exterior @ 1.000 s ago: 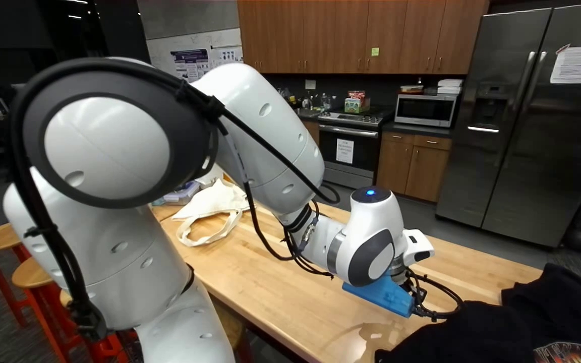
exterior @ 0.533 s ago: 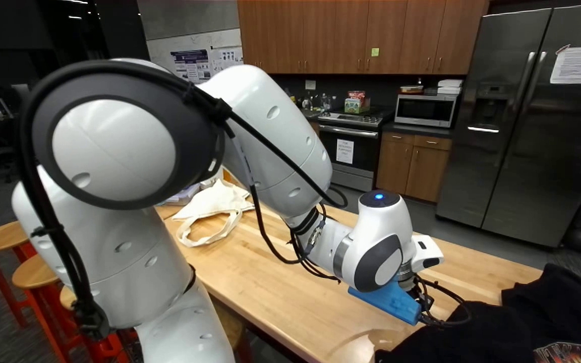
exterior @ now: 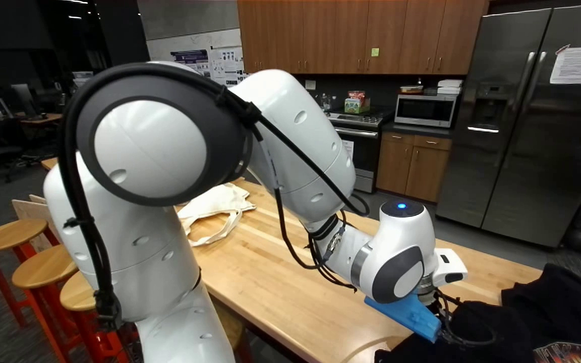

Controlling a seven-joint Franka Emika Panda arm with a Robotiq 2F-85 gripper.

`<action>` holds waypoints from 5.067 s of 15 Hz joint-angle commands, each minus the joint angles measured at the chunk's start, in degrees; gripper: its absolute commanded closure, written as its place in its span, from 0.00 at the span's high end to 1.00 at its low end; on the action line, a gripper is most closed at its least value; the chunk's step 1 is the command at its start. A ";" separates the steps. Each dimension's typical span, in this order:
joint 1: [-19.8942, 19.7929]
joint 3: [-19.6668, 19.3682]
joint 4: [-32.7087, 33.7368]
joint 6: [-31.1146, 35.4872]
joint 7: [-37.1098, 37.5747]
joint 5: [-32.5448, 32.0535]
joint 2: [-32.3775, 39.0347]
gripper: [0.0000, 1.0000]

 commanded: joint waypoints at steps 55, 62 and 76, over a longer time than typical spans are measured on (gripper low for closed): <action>-10.78 9.22 11.00 13.72 -40.57 24.31 3.51 0.00; -5.28 13.42 3.76 20.67 -36.81 27.17 -4.36 0.00; -16.35 43.57 -1.43 20.22 -25.80 24.24 -16.21 0.27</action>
